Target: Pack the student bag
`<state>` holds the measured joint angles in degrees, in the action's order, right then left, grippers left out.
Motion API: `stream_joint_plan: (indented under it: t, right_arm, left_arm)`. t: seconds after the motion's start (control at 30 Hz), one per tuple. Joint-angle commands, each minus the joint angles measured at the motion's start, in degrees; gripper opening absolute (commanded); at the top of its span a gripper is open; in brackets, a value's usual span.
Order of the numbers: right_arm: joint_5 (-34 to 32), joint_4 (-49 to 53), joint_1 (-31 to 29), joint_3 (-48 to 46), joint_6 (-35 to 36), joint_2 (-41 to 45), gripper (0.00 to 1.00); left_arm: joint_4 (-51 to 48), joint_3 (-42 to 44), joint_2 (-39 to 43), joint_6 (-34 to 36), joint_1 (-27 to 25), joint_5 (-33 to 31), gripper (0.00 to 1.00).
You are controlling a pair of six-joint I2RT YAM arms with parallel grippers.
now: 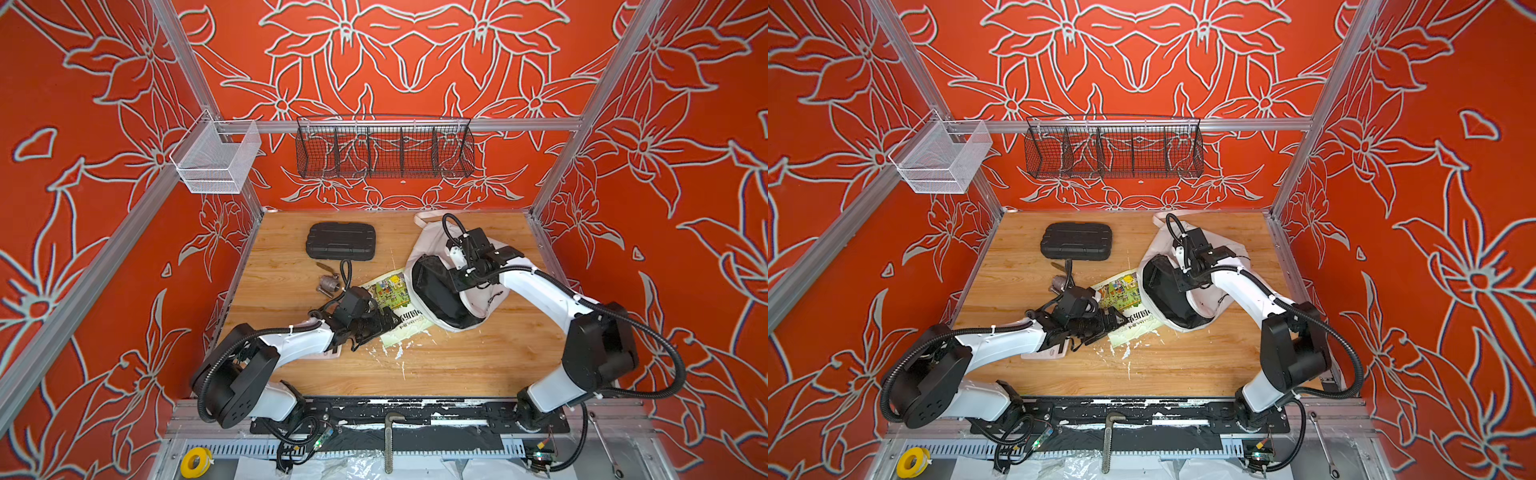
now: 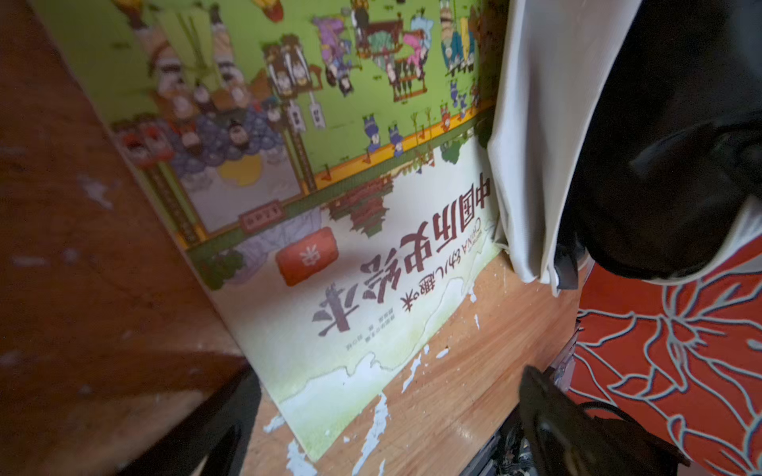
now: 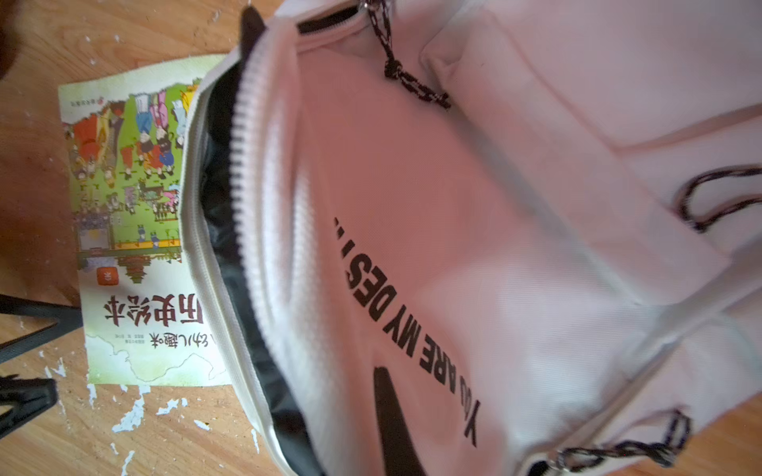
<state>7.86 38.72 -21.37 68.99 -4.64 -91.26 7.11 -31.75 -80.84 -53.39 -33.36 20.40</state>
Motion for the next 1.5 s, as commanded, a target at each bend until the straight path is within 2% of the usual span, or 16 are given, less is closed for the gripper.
stream_joint_plan:
  t: [0.0, 0.27, 0.5, 0.63, 0.83, 0.93, 1.1, 1.2, 1.33, 1.47]
  right_arm:
    - [1.5, 1.4, 0.0, -1.6, -1.7, -2.7, 0.0]
    - [3.1, -0.2, -0.7, -2.7, -3.3, -5.0, 0.0]
    - [4.1, -0.4, -1.3, -2.4, -3.6, -5.8, 0.0]
    - [4.6, -0.7, -1.4, -2.5, -4.1, -6.1, 0.0]
    - [4.4, -0.7, -1.8, -2.6, -4.7, -5.5, 0.0]
    - [3.6, 0.2, -1.7, -1.7, -4.4, -4.4, 0.0]
    - [-0.2, 4.1, -1.7, 2.1, -2.1, -1.8, 0.0]
    - [-2.4, 6.3, -1.7, 4.5, -0.8, -0.5, 0.0]
    - [-6.1, 8.7, -1.5, 7.8, 1.2, 0.8, 0.0]
    - [-9.9, 11.0, -0.2, 11.5, 3.9, 1.3, 0.0]
  left_arm:
    - [5.2, 0.4, -0.3, 0.2, 0.3, 0.2, 0.97]
    - [12.3, 0.4, -0.7, 0.7, 0.4, 2.7, 0.97]
    - [15.0, 0.1, -3.6, -0.3, 0.7, 1.0, 0.99]
    - [19.0, 0.8, -6.6, -2.4, 0.8, 1.2, 0.93]
    - [21.1, 1.6, -8.5, -4.1, 0.7, -0.4, 0.76]
    - [18.9, 0.9, -8.3, -2.7, 0.7, -1.4, 0.61]
    - [14.2, -0.1, -6.9, 0.2, 0.7, -4.7, 0.2]
    - [10.3, -1.9, -6.4, 3.3, 0.8, -5.6, 0.02]
    - [6.5, -4.0, -5.7, 6.6, 0.7, -5.6, 0.0]
    - [1.9, -6.4, -3.1, 11.2, 1.2, -2.7, 0.0]
